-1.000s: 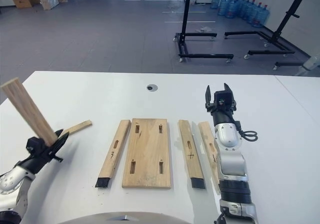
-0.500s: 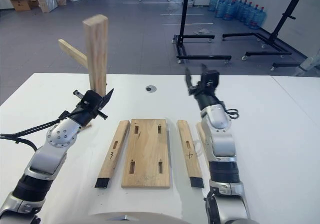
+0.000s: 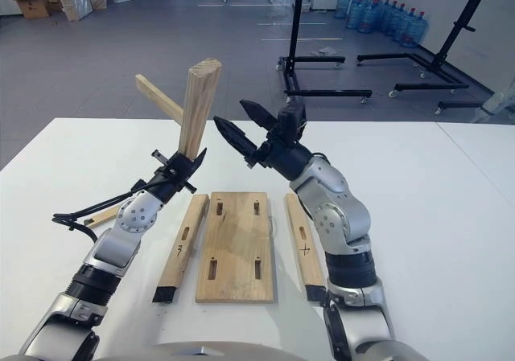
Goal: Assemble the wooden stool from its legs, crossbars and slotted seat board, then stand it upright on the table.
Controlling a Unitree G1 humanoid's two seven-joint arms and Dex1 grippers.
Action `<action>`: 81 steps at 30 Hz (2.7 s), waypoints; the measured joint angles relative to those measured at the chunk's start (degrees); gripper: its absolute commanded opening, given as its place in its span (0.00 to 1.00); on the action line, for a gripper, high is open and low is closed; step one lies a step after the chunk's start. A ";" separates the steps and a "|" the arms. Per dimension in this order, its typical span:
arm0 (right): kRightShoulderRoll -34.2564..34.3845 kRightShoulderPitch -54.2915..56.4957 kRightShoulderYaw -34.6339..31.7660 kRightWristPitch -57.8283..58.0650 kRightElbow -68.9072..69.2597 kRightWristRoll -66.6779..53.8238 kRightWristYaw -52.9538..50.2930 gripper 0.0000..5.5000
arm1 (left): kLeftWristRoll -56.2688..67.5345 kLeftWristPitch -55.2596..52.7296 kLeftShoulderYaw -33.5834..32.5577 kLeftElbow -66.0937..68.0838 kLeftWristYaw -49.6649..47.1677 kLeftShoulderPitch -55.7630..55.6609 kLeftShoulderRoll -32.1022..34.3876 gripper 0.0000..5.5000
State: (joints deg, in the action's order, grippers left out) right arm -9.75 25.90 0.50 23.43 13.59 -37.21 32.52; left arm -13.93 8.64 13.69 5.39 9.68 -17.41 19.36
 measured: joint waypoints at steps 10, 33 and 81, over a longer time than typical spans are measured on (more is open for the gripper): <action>0.12 1.04 3.69 4.03 -1.01 -0.06 2.78 0.73 | -1.21 1.78 0.13 1.93 -0.19 -0.76 -2.29 0.19; 5.81 2.64 -0.48 5.06 -1.21 -5.48 0.48 0.44 | -4.62 2.01 0.81 2.42 0.18 -0.74 -4.39 0.19; -16.71 -2.23 -2.04 -17.87 -25.46 3.31 46.79 0.38 | 31.32 -23.60 -24.54 -9.23 -0.64 -0.98 -10.99 0.74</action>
State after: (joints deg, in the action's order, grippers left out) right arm -26.46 23.67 -1.55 5.56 -11.88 -33.90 79.31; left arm 17.39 -14.95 -10.85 -3.85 9.04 -18.39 8.37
